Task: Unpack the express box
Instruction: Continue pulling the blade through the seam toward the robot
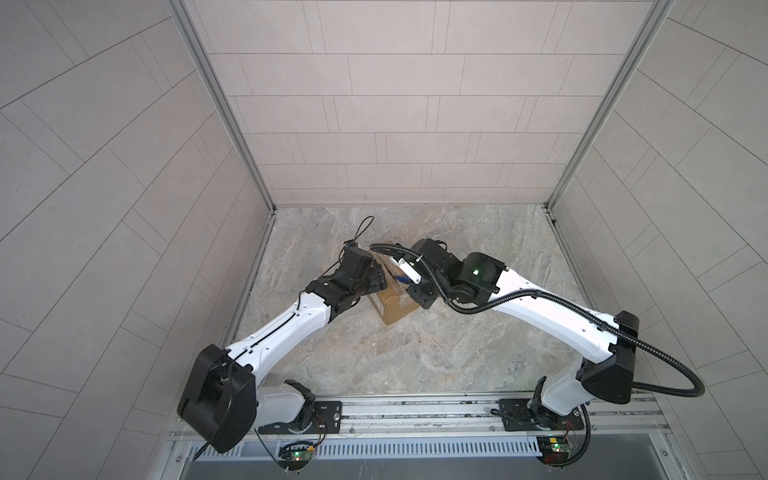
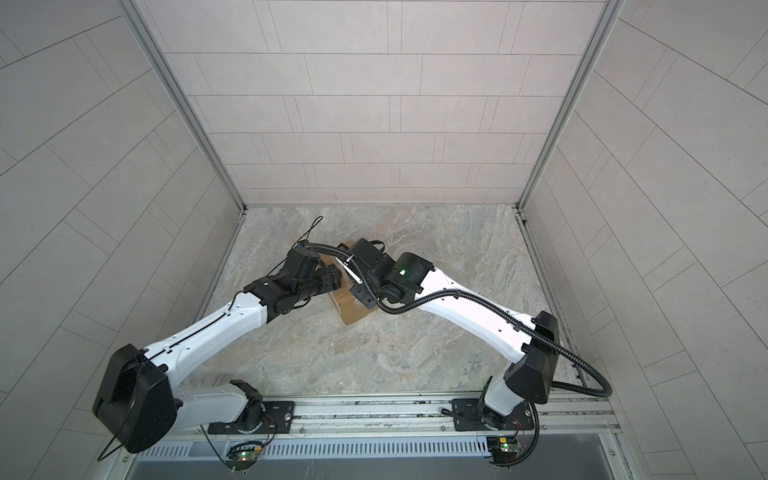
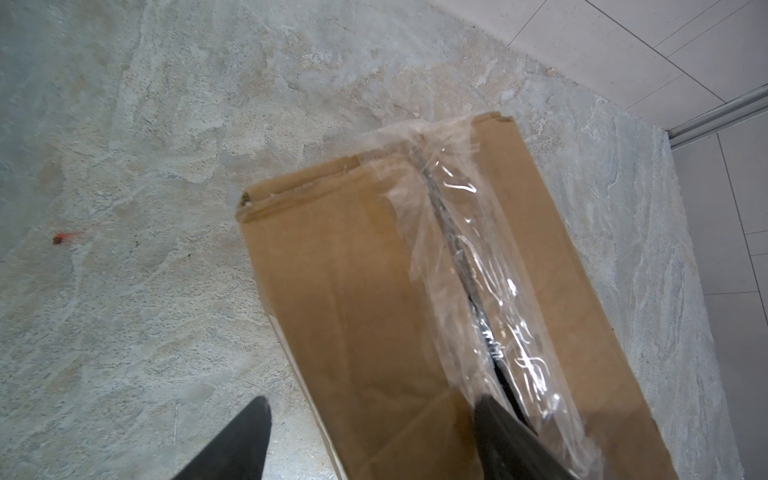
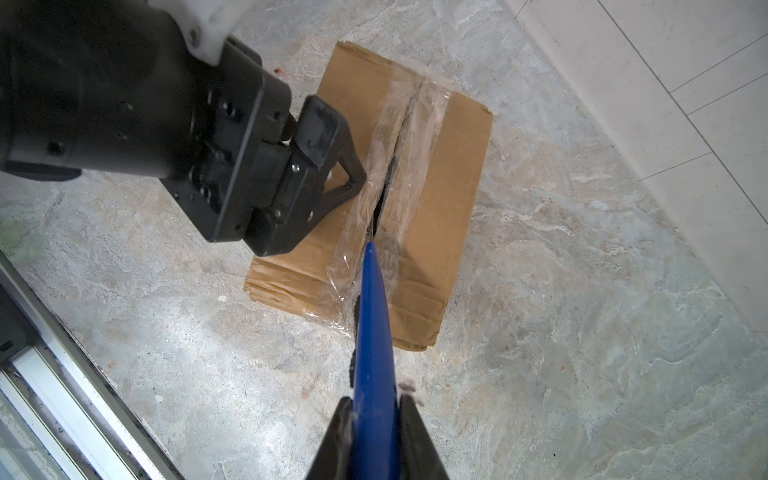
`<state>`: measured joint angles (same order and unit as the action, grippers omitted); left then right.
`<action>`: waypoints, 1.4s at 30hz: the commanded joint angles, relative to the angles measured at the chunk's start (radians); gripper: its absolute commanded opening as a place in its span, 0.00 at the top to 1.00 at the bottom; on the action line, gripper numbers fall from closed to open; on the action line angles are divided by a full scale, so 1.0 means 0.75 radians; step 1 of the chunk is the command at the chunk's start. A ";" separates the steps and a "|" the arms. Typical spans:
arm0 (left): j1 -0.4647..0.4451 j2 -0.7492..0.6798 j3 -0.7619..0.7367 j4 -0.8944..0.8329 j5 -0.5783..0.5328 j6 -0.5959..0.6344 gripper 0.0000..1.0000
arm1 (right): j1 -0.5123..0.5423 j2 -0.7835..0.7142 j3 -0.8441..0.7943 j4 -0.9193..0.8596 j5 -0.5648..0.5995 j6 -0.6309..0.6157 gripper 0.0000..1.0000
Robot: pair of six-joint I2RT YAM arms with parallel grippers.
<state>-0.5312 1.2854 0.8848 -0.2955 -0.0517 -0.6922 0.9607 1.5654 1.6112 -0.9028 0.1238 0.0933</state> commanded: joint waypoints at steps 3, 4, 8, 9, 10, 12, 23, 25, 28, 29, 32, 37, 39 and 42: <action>-0.005 0.022 -0.052 -0.073 -0.069 -0.028 0.22 | 0.048 -0.011 0.058 -0.207 0.079 0.029 1.00; -0.004 0.024 -0.054 -0.079 -0.079 -0.030 0.22 | 0.053 -0.012 0.062 -0.231 0.088 0.034 1.00; -0.005 0.037 -0.064 -0.086 -0.097 -0.046 0.24 | 0.065 -0.021 0.099 -0.312 0.131 0.053 1.00; -0.005 0.042 -0.063 -0.084 -0.095 -0.051 0.24 | 0.065 -0.023 0.109 -0.328 0.142 0.062 1.00; -0.004 0.047 -0.061 -0.086 -0.095 -0.053 0.25 | 0.067 -0.025 0.116 -0.340 0.148 0.070 1.00; -0.004 0.053 -0.061 -0.087 -0.095 -0.058 0.25 | 0.070 -0.029 0.124 -0.354 0.144 0.086 1.00; -0.005 0.056 -0.082 -0.075 -0.098 -0.074 0.27 | 0.085 0.037 0.132 -0.284 0.175 0.108 1.00; -0.005 0.057 -0.093 -0.069 -0.106 -0.084 0.27 | 0.089 0.051 0.148 -0.290 0.175 0.113 1.00; -0.004 0.060 -0.105 -0.077 -0.126 -0.108 0.28 | 0.108 0.050 0.167 -0.338 0.180 0.127 1.00; -0.005 0.063 -0.104 -0.088 -0.136 -0.119 0.28 | 0.117 0.047 0.176 -0.364 0.187 0.136 1.00; -0.004 0.078 -0.097 -0.117 -0.167 -0.145 0.28 | 0.130 0.038 0.183 -0.422 0.191 0.171 1.00; -0.004 0.085 -0.098 -0.117 -0.180 -0.161 0.29 | 0.146 0.011 0.183 -0.485 0.193 0.211 1.00; -0.005 0.089 -0.097 -0.116 -0.182 -0.161 0.29 | 0.151 0.003 0.183 -0.504 0.195 0.220 1.00; -0.004 0.094 -0.097 -0.109 -0.173 -0.161 0.29 | 0.156 0.001 0.175 -0.508 0.190 0.230 1.00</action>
<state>-0.5476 1.3067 0.8524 -0.2363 -0.0975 -0.8154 1.0672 1.6024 1.7298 -1.1530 0.2565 0.2401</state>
